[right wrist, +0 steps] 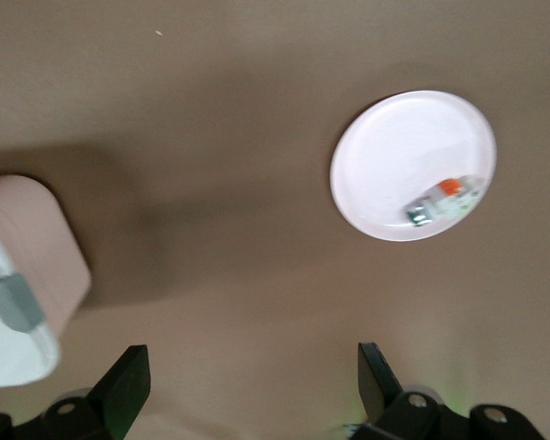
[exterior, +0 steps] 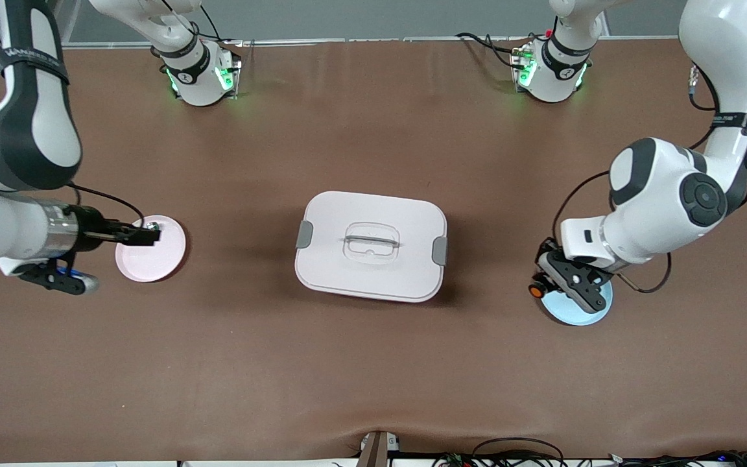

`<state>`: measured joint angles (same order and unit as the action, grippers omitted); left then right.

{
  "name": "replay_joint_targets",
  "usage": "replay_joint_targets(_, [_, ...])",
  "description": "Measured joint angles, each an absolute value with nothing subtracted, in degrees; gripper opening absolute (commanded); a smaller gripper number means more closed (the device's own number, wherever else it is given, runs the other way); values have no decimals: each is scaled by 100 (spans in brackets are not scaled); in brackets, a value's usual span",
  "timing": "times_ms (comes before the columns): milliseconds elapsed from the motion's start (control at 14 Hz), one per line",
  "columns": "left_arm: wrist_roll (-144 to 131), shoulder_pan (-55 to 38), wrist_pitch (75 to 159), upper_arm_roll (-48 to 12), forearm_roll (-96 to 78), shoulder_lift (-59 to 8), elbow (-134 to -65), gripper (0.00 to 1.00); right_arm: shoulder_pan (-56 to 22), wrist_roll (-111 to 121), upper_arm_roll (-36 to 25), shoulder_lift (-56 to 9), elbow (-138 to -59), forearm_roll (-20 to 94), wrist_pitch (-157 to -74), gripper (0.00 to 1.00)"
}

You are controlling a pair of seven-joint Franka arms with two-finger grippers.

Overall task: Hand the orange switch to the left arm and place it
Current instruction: 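Carry the switch to the blue plate with the left gripper while the right gripper withdraws, then lower the switch onto the blue plate and open the left gripper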

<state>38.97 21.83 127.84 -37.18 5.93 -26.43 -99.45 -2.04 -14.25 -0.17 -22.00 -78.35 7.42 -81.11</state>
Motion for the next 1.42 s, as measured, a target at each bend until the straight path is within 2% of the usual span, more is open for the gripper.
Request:
replay_joint_targets(427, [5282,2535,12823,-3715,2162,-3313,-9999,0,331,-347,-18,-2030,-7357,291,-7243,100])
replay_joint_targets(854, [5742,2574,13121,-3715,3466,-3841,-10088,0,515,-65,9,-1971,-7290,27,-7218,100])
replay_joint_targets(1210, [6113,2975,14054,-3708,3819,-3983,-10738,0,515,-65,28,-1971,-7286,5,-7236,100])
replay_joint_targets(1424, [6464,3152,14163,-3710,3841,-4011,-10812,1,515,-66,29,-1971,-7282,-9,-7244,100])
